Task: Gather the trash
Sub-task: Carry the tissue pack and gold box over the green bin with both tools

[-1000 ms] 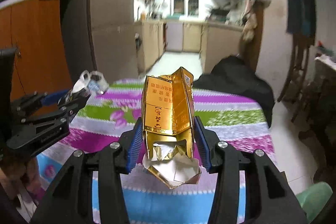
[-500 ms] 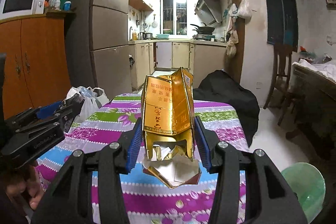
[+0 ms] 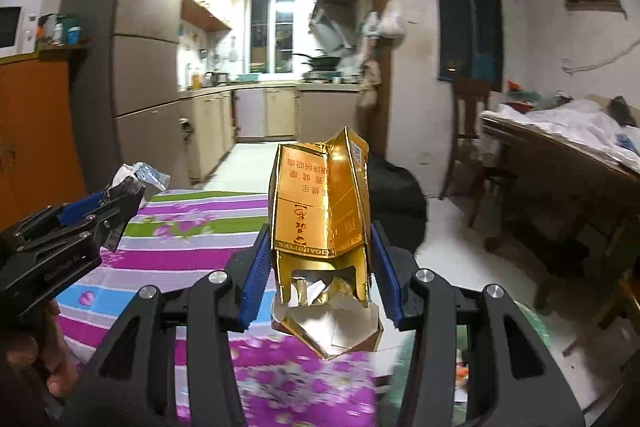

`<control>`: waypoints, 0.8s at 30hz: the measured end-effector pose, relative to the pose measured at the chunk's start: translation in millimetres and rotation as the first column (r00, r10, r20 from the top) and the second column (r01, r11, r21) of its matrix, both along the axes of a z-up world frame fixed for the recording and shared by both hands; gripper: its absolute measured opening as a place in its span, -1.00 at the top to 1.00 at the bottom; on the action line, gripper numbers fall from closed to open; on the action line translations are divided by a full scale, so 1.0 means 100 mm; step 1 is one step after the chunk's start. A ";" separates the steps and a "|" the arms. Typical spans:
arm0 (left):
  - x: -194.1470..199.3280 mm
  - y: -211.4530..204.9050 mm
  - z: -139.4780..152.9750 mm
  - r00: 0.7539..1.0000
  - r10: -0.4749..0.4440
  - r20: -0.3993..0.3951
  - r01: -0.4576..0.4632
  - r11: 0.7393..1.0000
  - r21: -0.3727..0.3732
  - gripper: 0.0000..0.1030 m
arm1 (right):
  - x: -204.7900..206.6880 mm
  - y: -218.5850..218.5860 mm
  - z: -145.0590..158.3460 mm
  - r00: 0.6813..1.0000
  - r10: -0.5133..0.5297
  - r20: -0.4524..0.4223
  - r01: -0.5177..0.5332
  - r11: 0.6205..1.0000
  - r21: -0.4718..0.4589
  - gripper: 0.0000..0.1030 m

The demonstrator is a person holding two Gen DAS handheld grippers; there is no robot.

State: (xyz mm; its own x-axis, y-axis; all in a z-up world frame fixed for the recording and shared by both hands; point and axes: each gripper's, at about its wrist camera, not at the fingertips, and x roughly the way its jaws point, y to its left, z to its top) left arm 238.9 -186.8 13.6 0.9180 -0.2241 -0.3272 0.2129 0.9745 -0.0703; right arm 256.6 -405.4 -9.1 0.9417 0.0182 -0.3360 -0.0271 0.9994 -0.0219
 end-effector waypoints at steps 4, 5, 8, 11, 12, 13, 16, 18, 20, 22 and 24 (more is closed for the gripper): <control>-0.01 -0.51 0.08 0.997 -0.074 -0.002 0.074 0.997 0.011 0.08 | -0.10 -0.35 0.02 0.997 -0.073 -0.002 0.073 0.997 0.005 0.11; -0.01 -0.66 0.08 0.996 -0.094 -0.007 0.094 0.995 0.015 0.08 | -0.12 -0.43 0.01 0.996 -0.089 -0.005 0.089 0.996 0.007 0.11; 0.02 -1.02 0.06 0.990 -0.140 -0.025 0.141 0.990 0.023 0.08 | -0.19 -0.69 -0.01 0.990 -0.141 -0.017 0.141 0.990 0.010 0.11; 0.07 -1.40 -0.01 0.981 -0.185 -0.055 0.187 0.982 0.032 0.08 | -0.24 -0.92 -0.06 0.982 -0.184 -0.037 0.185 0.983 0.006 0.11; 0.12 -1.46 -0.04 0.978 -0.197 -0.067 0.200 0.979 0.030 0.08 | -0.25 -1.02 -0.09 0.979 -0.199 -0.050 0.200 0.980 0.007 0.11; 0.14 -1.60 -0.06 0.974 -0.211 -0.079 0.214 0.976 0.032 0.08 | -0.27 -1.08 -0.11 0.977 -0.206 -0.059 0.207 0.978 0.007 0.11; 0.24 -1.93 -0.14 0.963 -0.247 -0.107 0.252 0.967 0.039 0.08 | -0.29 -1.29 -0.18 0.967 -0.236 -0.093 0.238 0.971 0.010 0.11; 0.30 -2.05 -0.19 0.956 -0.268 -0.118 0.275 0.960 0.047 0.08 | -0.28 -1.41 -0.24 0.961 -0.247 -0.126 0.250 0.968 0.013 0.11; 0.35 -2.26 -0.23 0.946 -0.294 -0.137 0.304 0.951 0.058 0.09 | -0.26 -1.53 -0.31 0.953 -0.256 -0.161 0.261 0.965 0.015 0.11; 0.42 -2.41 -0.28 0.936 -0.314 -0.160 0.328 0.943 0.064 0.09 | -0.20 -1.65 -0.39 0.941 -0.261 -0.213 0.273 0.962 0.024 0.11; 0.50 -2.57 -0.36 0.920 -0.339 -0.198 0.358 0.931 0.072 0.09 | -0.14 -1.78 -0.47 0.927 -0.269 -0.261 0.285 0.958 0.026 0.11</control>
